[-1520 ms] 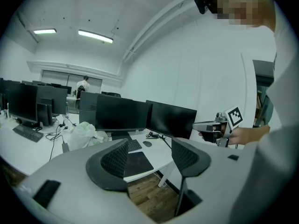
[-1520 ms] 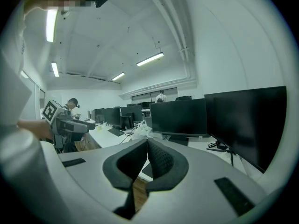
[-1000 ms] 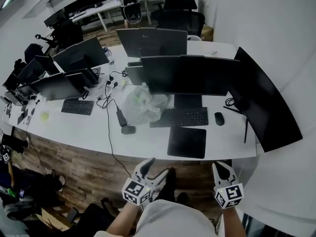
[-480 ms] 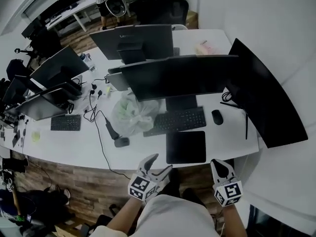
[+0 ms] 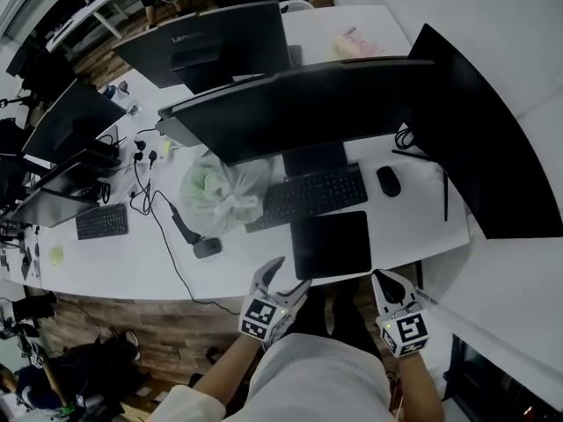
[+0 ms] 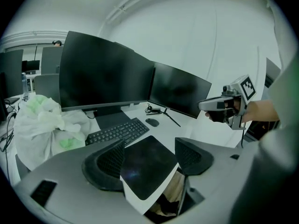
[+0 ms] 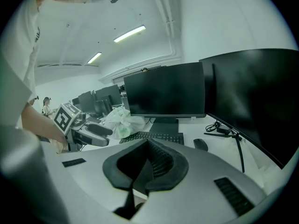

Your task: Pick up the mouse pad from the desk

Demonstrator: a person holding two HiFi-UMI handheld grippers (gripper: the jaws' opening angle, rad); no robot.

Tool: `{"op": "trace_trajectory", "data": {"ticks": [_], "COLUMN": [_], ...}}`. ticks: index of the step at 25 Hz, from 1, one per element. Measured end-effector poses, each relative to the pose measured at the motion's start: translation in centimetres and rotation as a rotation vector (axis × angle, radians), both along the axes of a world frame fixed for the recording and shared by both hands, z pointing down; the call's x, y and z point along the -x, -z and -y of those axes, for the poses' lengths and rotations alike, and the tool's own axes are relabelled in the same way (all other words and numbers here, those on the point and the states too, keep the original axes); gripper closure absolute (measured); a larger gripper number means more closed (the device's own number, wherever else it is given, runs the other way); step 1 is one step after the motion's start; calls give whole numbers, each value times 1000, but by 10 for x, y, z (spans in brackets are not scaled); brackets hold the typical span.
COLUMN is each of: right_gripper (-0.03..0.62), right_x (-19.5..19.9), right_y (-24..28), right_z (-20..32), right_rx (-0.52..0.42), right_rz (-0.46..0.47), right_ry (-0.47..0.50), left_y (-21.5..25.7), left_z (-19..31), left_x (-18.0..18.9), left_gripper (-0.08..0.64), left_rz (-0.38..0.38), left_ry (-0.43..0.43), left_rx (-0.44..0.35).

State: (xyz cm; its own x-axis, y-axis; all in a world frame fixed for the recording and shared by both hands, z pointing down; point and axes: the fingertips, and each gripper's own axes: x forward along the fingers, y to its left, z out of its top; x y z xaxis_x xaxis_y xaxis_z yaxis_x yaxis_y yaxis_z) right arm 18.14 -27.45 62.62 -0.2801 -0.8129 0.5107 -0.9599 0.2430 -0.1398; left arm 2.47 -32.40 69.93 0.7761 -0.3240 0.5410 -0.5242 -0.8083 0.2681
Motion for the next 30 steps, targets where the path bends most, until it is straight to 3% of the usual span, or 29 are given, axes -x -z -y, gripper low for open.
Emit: {"op": "trace_trajectory", "data": {"ticks": [9,21,30], "right_gripper": [580,580,580], "right_x": [0,7,15], "right_y": [-26,-81,-96], "right_z": [14,28,39], "right_rx": [67,141,153], "right_rz": [-58,-4,46], "right_ry": [80,138,143], "left_y": [-64,-167,-214], "left_z": [1,2,2], "left_x": [-10,-18,-21], "left_gripper": [168,112,81], "left_rz": [72,213,334], "left_ry": [52,92,123], "left_rx": [82,144,166]}}
